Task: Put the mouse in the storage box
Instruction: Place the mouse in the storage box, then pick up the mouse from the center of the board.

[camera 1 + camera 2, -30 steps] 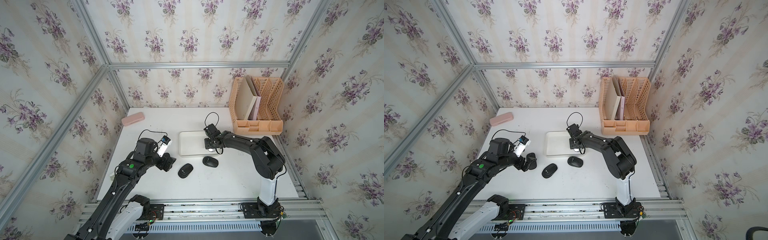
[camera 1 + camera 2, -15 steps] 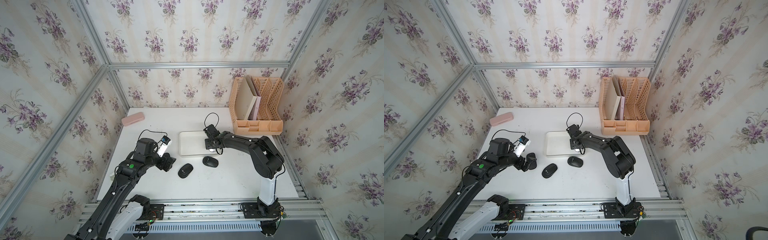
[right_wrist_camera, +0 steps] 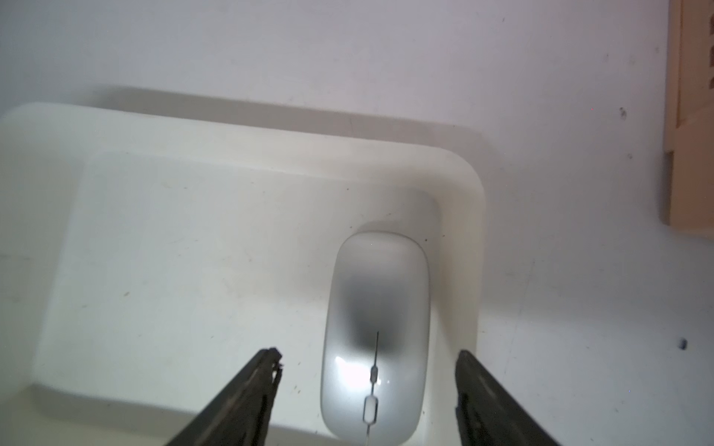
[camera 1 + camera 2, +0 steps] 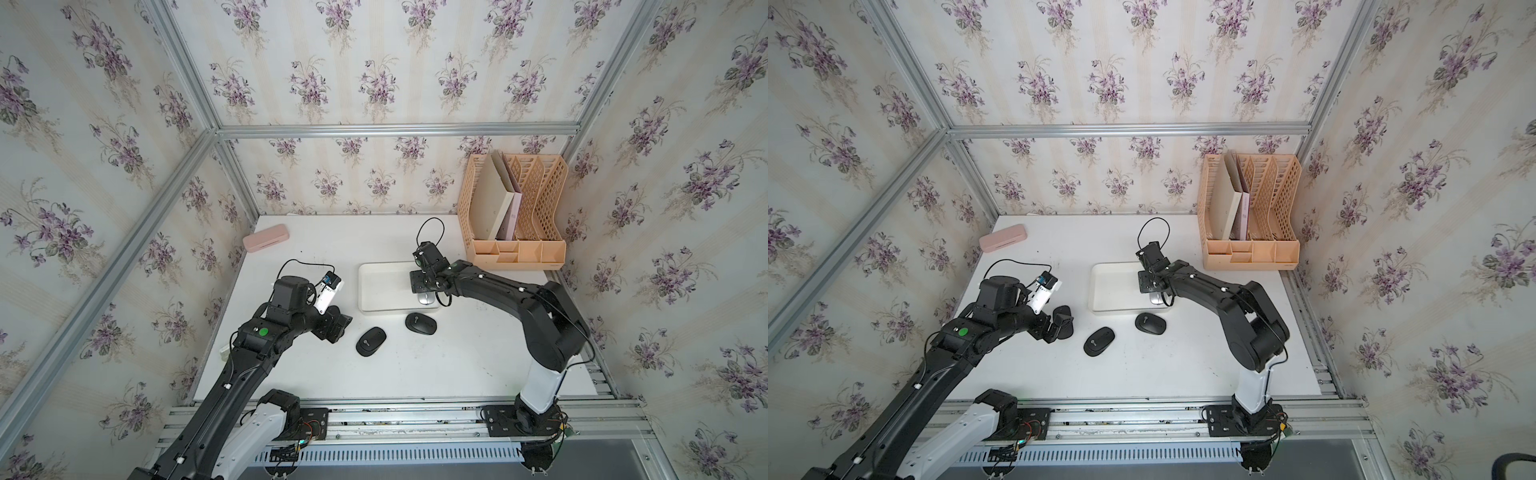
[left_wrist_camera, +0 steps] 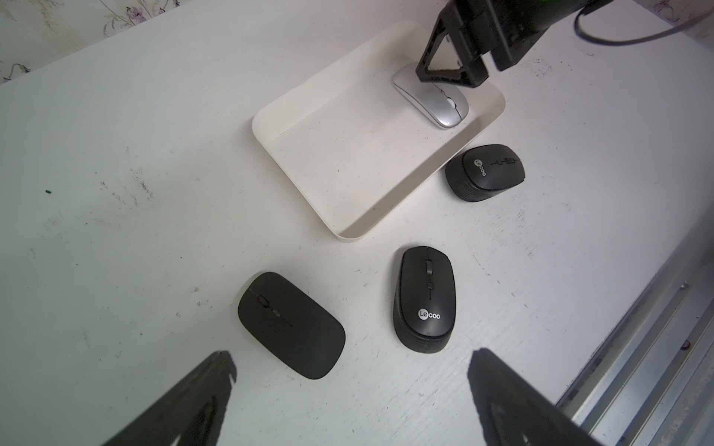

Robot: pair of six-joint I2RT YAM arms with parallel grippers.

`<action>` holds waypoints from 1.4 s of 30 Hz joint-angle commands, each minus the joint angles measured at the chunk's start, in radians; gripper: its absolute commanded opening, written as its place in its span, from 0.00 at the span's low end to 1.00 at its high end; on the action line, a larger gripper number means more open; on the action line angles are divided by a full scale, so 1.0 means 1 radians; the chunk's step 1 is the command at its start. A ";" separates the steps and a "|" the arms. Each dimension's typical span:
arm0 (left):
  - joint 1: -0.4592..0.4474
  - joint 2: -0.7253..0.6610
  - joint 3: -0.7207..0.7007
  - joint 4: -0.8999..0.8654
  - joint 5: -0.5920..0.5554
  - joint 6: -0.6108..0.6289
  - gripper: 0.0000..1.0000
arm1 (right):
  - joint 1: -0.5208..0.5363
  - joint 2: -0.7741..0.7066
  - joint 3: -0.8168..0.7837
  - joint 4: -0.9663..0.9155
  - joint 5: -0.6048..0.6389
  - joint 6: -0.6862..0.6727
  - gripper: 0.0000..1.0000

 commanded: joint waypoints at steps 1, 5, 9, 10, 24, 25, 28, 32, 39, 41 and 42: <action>0.001 -0.002 -0.001 0.012 -0.003 0.008 0.99 | 0.001 -0.160 -0.092 0.114 -0.139 -0.119 0.76; 0.000 0.004 0.003 0.007 -0.005 0.001 0.99 | 0.001 -0.399 -0.256 0.187 -0.248 -0.219 0.85; 0.000 0.001 0.011 0.007 -0.003 0.006 0.99 | 0.001 -0.540 -0.380 0.170 -0.414 -0.274 0.91; 0.001 -0.002 0.009 0.011 -0.001 0.008 0.99 | 0.001 -0.552 -0.401 0.155 -0.459 -0.276 0.92; 0.001 -0.001 0.006 0.016 0.008 0.010 0.99 | 0.031 -0.403 -0.486 0.125 -0.505 -0.176 0.96; 0.001 0.001 0.007 0.016 0.008 0.011 0.99 | 0.038 -0.390 -0.484 0.127 -0.487 -0.179 0.96; 0.001 0.007 0.009 0.014 0.008 0.011 0.99 | 0.071 -0.351 -0.465 0.115 -0.425 -0.192 0.95; 0.002 0.007 0.008 0.015 0.008 0.011 0.99 | 0.091 -0.334 -0.466 0.153 -0.368 -0.192 0.94; 0.001 0.011 0.010 0.014 0.008 0.011 0.99 | 0.092 -0.289 -0.426 0.169 -0.282 -0.241 0.94; 0.001 0.012 0.010 0.012 0.008 0.010 0.99 | 0.093 -0.257 -0.401 0.155 -0.278 -0.267 0.94; 0.001 0.010 0.010 0.013 0.009 0.011 0.99 | 0.093 -0.244 -0.396 0.153 -0.278 -0.273 0.94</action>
